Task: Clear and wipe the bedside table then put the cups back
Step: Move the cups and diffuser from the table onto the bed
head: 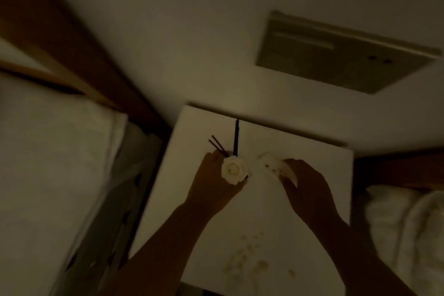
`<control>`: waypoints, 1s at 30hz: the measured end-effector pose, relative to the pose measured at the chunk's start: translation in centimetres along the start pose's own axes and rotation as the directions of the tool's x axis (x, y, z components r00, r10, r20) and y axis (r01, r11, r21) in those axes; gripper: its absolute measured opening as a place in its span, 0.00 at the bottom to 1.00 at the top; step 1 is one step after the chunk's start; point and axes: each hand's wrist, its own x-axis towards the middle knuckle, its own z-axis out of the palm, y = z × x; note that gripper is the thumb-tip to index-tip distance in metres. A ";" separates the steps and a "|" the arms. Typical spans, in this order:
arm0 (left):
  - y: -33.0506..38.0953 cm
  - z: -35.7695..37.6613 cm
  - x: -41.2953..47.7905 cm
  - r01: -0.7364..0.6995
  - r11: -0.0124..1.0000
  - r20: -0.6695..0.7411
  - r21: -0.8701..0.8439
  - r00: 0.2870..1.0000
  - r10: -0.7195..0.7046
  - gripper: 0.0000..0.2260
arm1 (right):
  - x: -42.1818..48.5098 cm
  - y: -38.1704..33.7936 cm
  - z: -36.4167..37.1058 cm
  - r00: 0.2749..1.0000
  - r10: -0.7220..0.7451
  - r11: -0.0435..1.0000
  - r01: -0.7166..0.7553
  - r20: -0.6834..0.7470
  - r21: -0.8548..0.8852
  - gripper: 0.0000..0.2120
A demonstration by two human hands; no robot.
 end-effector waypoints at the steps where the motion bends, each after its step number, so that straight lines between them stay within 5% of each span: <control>1: -0.8 -1.7 -0.7 0.029 1.000 -0.010 0.010 1.000 -0.029 0.26 | 0.2 -1.6 0.4 0.998 -0.054 0.999 0.054 0.020 0.000 0.18; 8: -10.0 -14.2 -6.7 0.282 0.957 -0.219 -0.062 0.932 -0.289 0.14 | 1.9 -17.0 5.7 0.906 -0.365 0.927 0.375 0.215 -0.005 0.17; 11: -12.7 -18.8 -9.1 0.245 0.951 -0.433 -0.188 0.848 -0.305 0.19 | 2.5 -23.0 8.6 0.852 -0.438 0.892 0.451 0.288 0.021 0.17; 18: -20.0 -26.2 -14.7 0.174 0.948 -0.696 -0.268 0.645 -0.315 0.31 | 1.6 -35.9 16.8 0.720 -0.575 0.802 0.590 0.388 0.093 0.16; 22: -23.7 -28.6 -17.4 0.177 0.920 -0.742 -0.348 0.547 -0.387 0.26 | 1.1 -41.5 20.4 0.597 -0.664 0.703 0.704 0.451 0.102 0.14; 27: -27.0 -30.1 -19.4 0.207 0.906 -0.792 -0.370 0.439 -0.424 0.31 | 1.0 -46.2 23.8 0.487 -0.714 0.602 0.793 0.503 0.088 0.14; 30: -28.8 -29.9 -19.7 0.186 0.882 -0.775 -0.433 0.423 -0.470 0.19 | 1.1 -48.0 25.5 0.457 -0.708 0.574 0.817 0.539 0.061 0.14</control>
